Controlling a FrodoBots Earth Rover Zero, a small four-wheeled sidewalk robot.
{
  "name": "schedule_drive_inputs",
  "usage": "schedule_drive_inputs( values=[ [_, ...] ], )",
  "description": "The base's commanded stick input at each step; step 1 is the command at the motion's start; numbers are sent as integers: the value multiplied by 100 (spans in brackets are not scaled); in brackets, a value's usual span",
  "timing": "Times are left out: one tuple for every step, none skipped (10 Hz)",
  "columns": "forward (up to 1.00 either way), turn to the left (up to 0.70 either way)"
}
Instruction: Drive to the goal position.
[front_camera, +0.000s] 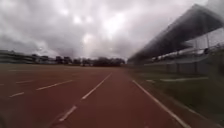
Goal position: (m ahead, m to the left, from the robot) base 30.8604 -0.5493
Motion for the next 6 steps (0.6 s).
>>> schedule_drive_inputs(
  values=[
    [70, -26],
    [70, -26],
    [70, -26],
    [70, 0],
    [70, 0],
    [70, 0]
  ],
)
